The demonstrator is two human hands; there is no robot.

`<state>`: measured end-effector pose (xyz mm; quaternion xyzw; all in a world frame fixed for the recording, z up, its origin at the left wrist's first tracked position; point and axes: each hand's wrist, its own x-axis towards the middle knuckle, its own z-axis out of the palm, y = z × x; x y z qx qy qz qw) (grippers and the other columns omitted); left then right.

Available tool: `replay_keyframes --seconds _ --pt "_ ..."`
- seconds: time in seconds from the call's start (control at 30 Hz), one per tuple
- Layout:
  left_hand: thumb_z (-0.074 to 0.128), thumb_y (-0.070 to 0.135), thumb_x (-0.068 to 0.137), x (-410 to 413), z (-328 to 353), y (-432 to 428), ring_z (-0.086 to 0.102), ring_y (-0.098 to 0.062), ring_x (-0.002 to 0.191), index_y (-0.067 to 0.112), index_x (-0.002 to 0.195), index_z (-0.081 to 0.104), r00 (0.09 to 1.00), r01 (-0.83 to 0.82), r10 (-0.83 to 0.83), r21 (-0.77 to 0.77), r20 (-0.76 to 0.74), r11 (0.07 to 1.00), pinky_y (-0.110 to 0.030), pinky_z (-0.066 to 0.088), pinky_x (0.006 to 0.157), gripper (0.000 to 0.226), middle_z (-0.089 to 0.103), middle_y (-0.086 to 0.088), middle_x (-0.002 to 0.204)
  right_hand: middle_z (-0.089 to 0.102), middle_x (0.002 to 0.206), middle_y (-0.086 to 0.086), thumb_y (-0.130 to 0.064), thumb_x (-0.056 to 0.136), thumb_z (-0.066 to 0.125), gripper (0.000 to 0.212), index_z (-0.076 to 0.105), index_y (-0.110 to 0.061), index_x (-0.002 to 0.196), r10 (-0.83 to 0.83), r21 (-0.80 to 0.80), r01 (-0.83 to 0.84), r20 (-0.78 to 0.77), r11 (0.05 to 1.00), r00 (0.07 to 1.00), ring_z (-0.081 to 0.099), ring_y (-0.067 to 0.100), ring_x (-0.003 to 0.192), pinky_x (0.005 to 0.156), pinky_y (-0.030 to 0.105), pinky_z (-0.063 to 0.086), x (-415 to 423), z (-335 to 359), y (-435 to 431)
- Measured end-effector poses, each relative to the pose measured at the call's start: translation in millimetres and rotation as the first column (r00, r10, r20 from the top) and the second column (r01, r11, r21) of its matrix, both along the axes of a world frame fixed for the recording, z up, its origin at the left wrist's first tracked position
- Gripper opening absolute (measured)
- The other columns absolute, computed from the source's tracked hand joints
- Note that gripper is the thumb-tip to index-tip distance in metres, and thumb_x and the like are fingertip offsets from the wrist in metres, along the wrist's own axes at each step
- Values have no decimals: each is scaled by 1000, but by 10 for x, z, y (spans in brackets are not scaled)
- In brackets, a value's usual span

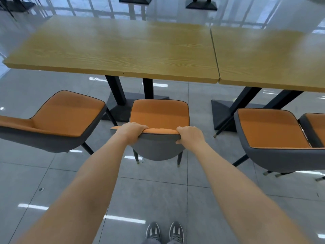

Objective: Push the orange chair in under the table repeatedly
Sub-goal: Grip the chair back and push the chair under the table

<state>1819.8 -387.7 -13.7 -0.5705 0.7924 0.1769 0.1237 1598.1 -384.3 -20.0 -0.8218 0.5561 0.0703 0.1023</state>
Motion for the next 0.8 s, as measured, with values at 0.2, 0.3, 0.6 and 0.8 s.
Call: replay_keyframes --seconds 0.2,0.3,0.6,0.8 --pt "46 -1 85 2 -14 39 60 -29 96 21 118 53 999 -5 6 -29 38 1000 -39 52 79 41 65 -9 107 64 98 12 -28 87 61 25 44 -11 86 -21 -31 20 -3 999 1000 59 29 88 66 34 40 9 -52 38" --pt "51 6 86 -11 -14 81 60 -29 94 16 115 50 991 -1 13 -89 132 996 -38 51 74 30 64 -9 104 62 105 13 -32 86 61 29 42 -11 92 -58 -31 58 -1 998 998 56 30 97 82 37 42 13 -54 72" --pt "53 16 91 -106 25 218 58 -28 98 12 111 48 967 -111 152 -197 204 974 -36 45 81 21 62 -8 106 57 116 13 -26 91 54 31 44 -9 115 -93 11 93 8 996 996 51 30 108 94 40 39 -63 9 126" --pt "46 7 92 -139 8 245 51 -32 107 12 112 50 966 -210 232 -181 112 961 -46 37 97 21 59 -12 110 59 111 12 -25 92 53 28 45 -9 114 -23 -6 23 25 1000 999 54 30 102 84 38 43 -111 1 105"
